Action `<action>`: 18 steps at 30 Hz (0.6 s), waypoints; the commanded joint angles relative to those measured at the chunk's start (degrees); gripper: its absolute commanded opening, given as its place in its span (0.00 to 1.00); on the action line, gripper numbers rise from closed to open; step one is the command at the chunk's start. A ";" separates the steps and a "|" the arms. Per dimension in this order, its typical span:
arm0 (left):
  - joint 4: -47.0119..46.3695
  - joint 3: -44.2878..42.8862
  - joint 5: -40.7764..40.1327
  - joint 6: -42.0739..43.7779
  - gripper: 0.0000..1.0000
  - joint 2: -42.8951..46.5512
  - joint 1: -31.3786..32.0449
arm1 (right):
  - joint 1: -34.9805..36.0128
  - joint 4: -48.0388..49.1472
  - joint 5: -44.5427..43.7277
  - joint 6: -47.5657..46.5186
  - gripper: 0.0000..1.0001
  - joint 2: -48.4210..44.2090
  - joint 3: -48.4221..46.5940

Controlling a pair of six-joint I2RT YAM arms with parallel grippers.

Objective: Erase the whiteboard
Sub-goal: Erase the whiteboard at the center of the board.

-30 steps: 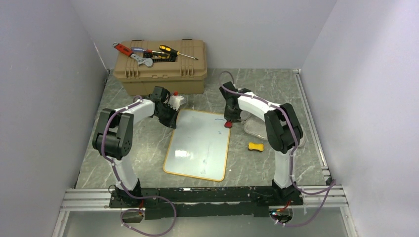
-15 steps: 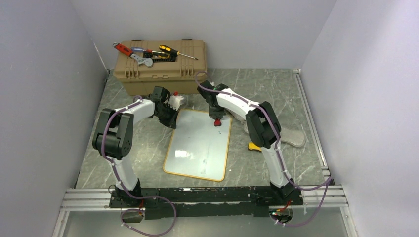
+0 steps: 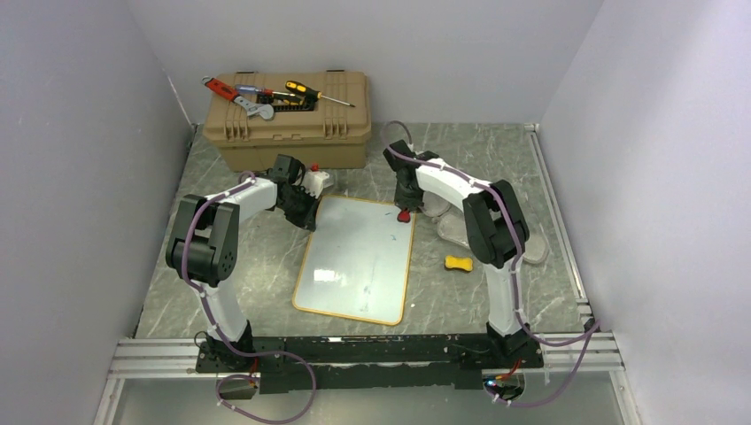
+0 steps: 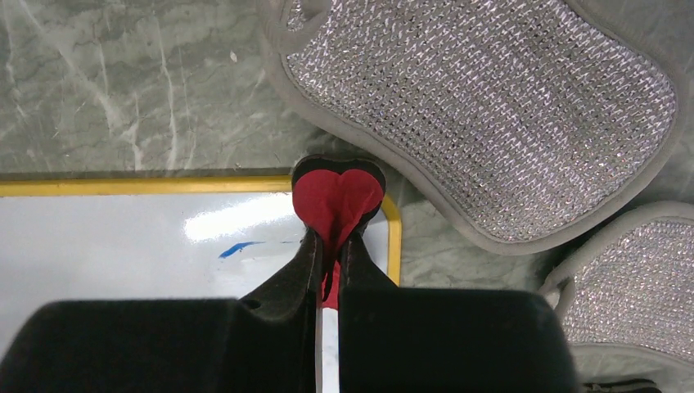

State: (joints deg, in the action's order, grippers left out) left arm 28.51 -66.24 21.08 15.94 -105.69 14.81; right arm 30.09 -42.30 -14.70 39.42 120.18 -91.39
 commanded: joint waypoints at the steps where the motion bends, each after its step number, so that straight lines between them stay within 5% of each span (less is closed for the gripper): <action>1: 5.24 2.80 -3.30 1.64 0.06 -3.39 0.82 | 1.81 -2.42 -0.75 2.01 0.00 5.67 -2.74; 9: 5.50 2.88 -3.39 1.81 0.06 -3.27 0.83 | 7.75 -1.95 4.34 5.76 0.00 10.55 -9.26; 18: 5.50 2.62 -3.26 1.56 0.06 -3.46 0.82 | 2.23 1.24 -2.62 4.00 0.00 3.83 -1.29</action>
State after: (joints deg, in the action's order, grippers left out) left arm 28.51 -66.24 21.08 15.94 -105.69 14.81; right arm 35.48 -42.54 -15.84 42.81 124.92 -98.43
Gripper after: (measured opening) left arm 0.121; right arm 0.051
